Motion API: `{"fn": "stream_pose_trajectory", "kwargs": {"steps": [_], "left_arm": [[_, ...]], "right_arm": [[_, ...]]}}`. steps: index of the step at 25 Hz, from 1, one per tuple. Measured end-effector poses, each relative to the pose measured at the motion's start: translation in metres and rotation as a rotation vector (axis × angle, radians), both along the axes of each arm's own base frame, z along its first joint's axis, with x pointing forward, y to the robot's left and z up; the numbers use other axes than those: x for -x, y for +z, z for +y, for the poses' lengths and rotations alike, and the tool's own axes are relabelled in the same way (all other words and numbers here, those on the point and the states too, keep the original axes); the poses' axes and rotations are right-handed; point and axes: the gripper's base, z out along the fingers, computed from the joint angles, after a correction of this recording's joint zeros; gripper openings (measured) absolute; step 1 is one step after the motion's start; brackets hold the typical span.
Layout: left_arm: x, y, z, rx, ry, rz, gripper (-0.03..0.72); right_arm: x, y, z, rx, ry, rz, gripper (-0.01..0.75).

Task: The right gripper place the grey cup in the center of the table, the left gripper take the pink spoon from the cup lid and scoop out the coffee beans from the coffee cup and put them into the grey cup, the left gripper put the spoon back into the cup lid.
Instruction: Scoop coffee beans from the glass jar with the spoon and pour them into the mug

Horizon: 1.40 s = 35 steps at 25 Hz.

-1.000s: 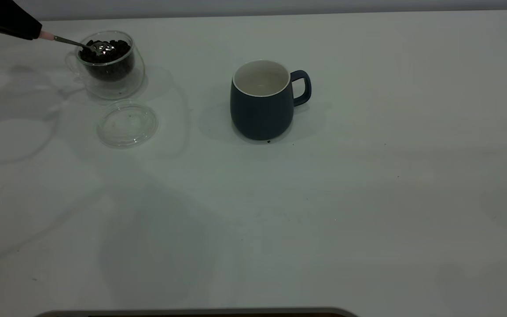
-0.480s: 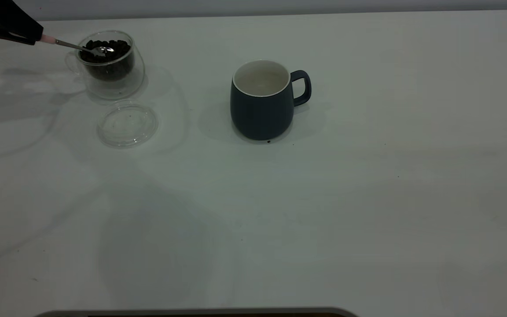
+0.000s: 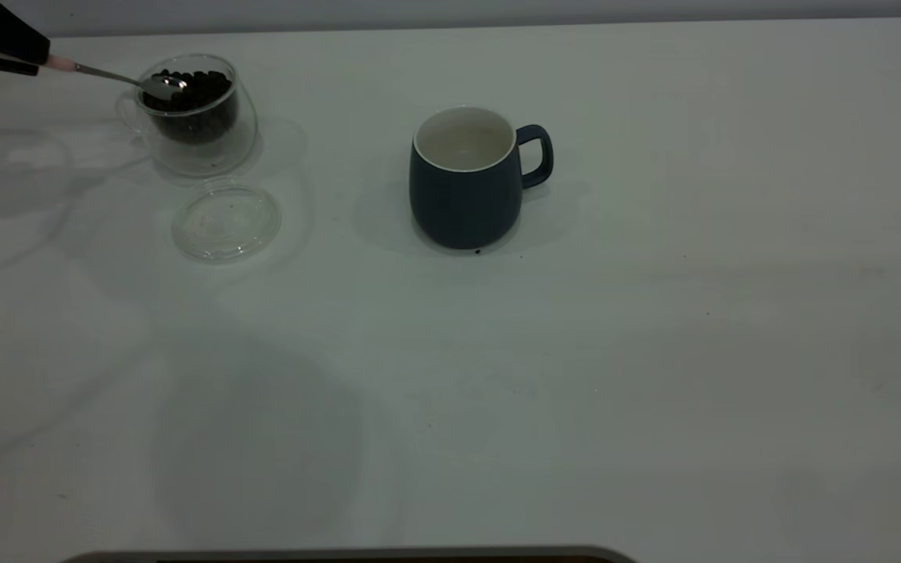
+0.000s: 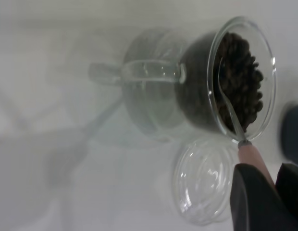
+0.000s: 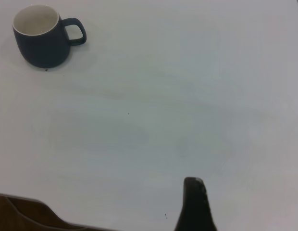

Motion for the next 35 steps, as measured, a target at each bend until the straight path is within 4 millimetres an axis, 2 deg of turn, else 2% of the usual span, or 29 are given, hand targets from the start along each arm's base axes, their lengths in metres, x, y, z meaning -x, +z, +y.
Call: {"fn": "stream_pose_trajectory", "kwargs": {"steps": [6,9,23,35], "left_arm": [[0.001,-0.024,-0.002,0.080,0.028,0.045,0.123],[0.001,-0.029,-0.002,0.096,0.034,0.055,0.123],[0.002,-0.030,-0.001,0.134,0.035,0.050,0.123],[0.010,-0.025,0.013,0.208,0.036,0.052,0.123]], "right_arm": [[0.000,0.000,0.000,0.000,0.000,0.000,0.591],[0.000,0.000,0.000,0.000,0.000,0.000,0.591],[0.000,0.000,0.000,0.000,0.000,0.000,0.591],[0.000,0.000,0.000,0.000,0.000,0.000,0.591]]}}
